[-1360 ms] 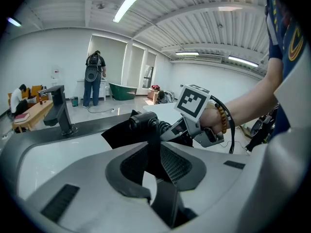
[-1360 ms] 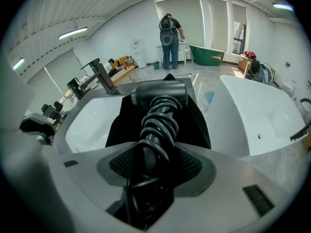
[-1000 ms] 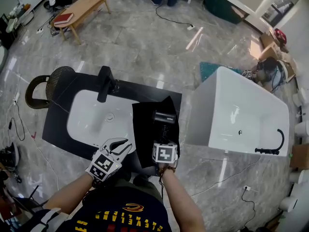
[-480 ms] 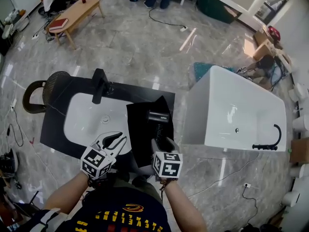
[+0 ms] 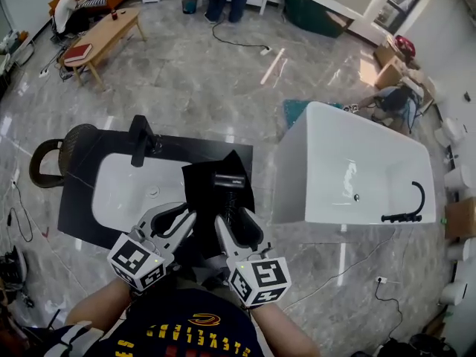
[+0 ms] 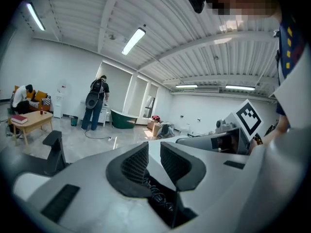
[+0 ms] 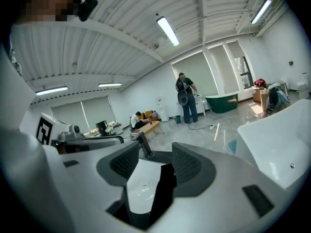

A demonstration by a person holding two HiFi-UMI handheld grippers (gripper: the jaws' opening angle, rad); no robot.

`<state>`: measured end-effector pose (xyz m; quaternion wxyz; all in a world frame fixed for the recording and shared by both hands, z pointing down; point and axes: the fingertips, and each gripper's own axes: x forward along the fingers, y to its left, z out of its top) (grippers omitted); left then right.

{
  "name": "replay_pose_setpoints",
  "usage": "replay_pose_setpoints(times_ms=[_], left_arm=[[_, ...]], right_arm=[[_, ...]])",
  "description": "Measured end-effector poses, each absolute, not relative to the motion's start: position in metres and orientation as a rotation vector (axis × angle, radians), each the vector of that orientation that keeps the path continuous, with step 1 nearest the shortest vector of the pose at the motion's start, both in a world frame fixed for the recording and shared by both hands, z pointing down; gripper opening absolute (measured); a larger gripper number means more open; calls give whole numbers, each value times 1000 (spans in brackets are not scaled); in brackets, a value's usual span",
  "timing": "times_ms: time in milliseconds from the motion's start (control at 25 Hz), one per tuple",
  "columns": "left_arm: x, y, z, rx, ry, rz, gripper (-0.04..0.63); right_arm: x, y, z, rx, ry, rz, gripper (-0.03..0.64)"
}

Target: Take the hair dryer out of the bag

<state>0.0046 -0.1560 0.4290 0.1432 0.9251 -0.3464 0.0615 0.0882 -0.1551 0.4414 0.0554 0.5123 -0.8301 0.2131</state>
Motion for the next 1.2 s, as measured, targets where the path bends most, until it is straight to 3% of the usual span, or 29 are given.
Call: replay_pose_setpoints(times_ms=[240, 320, 1200], left_arm=[[26, -132, 371, 2748, -926, 43, 78], [33, -124, 365, 2758, -886, 22, 77], [44, -116, 379, 2721, -855, 55, 77]], right_arm=[[72, -135, 383, 1502, -2657, 469, 91], [70, -131, 384, 1493, -2683, 506, 8], [69, -123, 394, 1493, -2648, 372, 8]])
